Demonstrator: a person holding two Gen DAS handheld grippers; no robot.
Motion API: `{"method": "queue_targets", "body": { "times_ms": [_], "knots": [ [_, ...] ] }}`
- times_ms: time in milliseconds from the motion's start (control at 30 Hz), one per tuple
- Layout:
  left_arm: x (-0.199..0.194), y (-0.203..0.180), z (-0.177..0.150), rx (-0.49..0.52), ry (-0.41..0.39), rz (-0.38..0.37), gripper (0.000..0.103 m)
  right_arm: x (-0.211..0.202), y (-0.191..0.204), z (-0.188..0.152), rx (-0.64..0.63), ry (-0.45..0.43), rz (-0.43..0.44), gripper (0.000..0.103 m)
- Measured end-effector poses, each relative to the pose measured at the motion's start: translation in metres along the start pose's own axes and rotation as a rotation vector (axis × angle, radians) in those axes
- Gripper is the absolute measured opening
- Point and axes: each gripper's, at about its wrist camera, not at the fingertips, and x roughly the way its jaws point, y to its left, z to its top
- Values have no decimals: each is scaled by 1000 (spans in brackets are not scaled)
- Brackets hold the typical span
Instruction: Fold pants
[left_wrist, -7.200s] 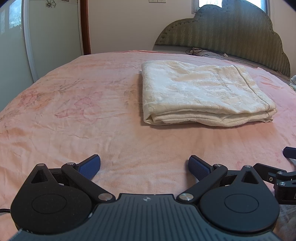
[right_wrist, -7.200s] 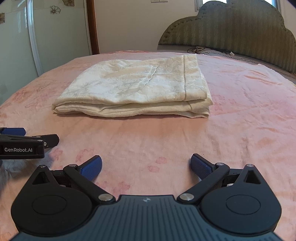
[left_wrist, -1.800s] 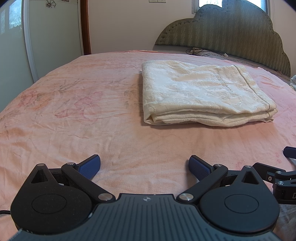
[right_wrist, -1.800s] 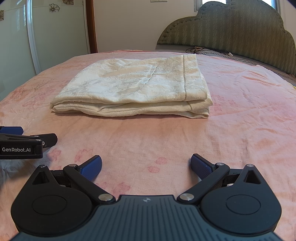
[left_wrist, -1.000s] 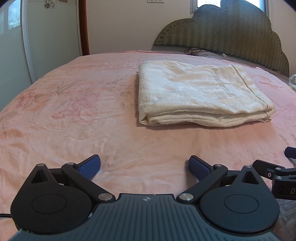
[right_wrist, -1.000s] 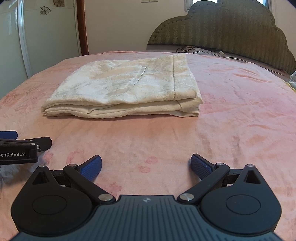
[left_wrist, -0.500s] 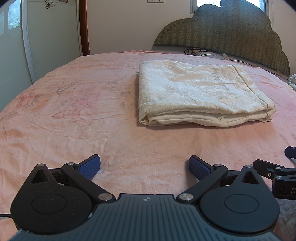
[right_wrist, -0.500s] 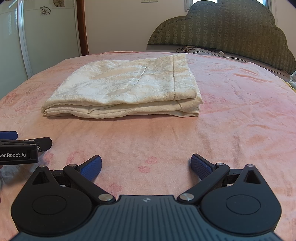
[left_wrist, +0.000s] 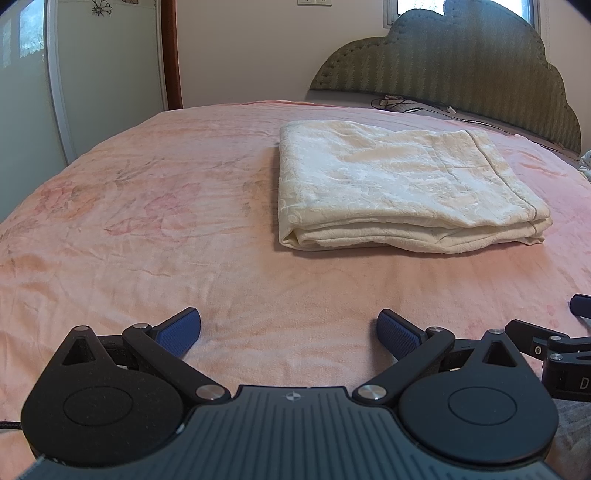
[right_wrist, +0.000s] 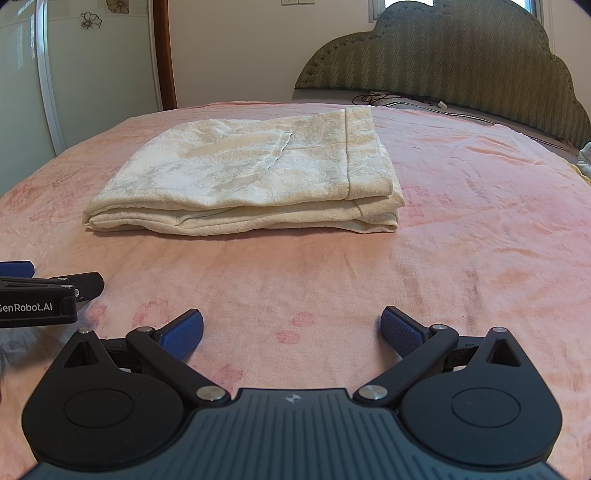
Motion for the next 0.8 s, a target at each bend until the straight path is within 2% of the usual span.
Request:
{"method": "queue_targets", "body": {
  "times_ms": [800],
  "knots": [
    [-3, -2, -1, 2, -1, -2, 103, 0, -1, 0, 2, -1, 2, 103]
  ]
}}
